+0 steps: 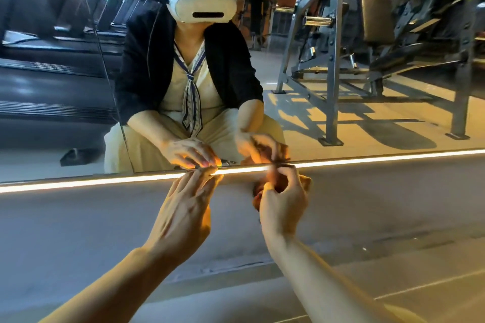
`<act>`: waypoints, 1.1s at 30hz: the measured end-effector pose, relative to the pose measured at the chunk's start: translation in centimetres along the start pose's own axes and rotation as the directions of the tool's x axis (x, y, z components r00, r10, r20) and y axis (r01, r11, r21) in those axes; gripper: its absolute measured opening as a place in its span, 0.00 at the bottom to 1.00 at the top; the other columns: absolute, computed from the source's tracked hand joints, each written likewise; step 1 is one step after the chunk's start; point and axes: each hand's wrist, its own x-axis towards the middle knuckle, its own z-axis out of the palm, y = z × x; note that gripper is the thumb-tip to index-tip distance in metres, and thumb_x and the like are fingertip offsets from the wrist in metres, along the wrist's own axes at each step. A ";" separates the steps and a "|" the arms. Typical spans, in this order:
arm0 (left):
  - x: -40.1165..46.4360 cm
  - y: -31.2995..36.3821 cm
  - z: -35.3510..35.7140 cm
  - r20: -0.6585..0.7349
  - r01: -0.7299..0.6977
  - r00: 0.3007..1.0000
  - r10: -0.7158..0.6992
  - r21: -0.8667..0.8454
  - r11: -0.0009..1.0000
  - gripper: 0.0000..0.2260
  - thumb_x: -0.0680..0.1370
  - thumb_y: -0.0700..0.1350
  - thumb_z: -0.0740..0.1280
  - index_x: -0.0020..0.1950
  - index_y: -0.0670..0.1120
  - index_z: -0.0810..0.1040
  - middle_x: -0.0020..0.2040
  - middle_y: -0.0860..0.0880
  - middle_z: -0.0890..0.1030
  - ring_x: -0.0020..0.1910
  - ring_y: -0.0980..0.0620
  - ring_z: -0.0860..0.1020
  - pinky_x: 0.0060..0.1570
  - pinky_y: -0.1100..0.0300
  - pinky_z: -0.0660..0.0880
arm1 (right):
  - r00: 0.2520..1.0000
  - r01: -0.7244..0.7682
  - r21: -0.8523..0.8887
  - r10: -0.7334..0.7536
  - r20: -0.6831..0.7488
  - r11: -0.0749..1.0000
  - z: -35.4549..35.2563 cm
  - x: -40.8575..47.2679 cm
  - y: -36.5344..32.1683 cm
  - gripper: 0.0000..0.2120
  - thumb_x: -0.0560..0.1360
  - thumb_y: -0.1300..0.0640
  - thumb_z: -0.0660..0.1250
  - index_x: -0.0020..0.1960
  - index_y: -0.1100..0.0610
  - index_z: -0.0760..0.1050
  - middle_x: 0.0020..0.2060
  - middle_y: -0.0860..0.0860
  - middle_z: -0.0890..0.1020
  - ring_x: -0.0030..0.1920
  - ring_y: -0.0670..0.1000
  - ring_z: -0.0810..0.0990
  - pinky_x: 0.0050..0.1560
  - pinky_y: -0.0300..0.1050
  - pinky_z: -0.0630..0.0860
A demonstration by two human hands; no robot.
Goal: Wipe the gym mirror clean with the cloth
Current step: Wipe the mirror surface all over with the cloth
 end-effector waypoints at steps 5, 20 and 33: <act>-0.8 -0.9 -0.1 0.053 -0.006 0.999 0.005 0.006 1.000 0.32 0.62 0.26 0.73 0.66 0.38 0.77 0.67 0.40 0.76 0.63 0.39 0.75 0.65 0.48 0.71 | 0.989 -0.051 0.064 0.059 -0.135 0.997 -0.8 1.6 -1.0 0.13 0.74 0.69 0.68 0.54 0.57 0.83 0.50 0.50 0.76 0.51 0.52 0.78 0.58 0.41 0.74; -1.1 -2.1 -0.7 0.046 -0.030 0.998 0.032 -0.049 0.998 0.30 0.63 0.25 0.71 0.66 0.38 0.78 0.67 0.40 0.75 0.66 0.42 0.71 0.68 0.52 0.66 | 0.983 0.183 -0.089 -0.182 0.019 0.979 -1.8 0.8 -1.2 0.19 0.72 0.76 0.65 0.59 0.62 0.82 0.55 0.52 0.78 0.59 0.55 0.78 0.62 0.36 0.71; -2.6 -4.0 -2.1 0.041 0.035 0.999 -0.032 -0.068 0.997 0.30 0.65 0.23 0.69 0.67 0.36 0.76 0.66 0.38 0.75 0.64 0.41 0.71 0.65 0.50 0.66 | 0.965 0.262 -0.119 -0.256 0.065 0.958 1.4 -3.5 -1.7 0.20 0.72 0.73 0.65 0.63 0.63 0.78 0.60 0.58 0.74 0.61 0.58 0.74 0.63 0.35 0.67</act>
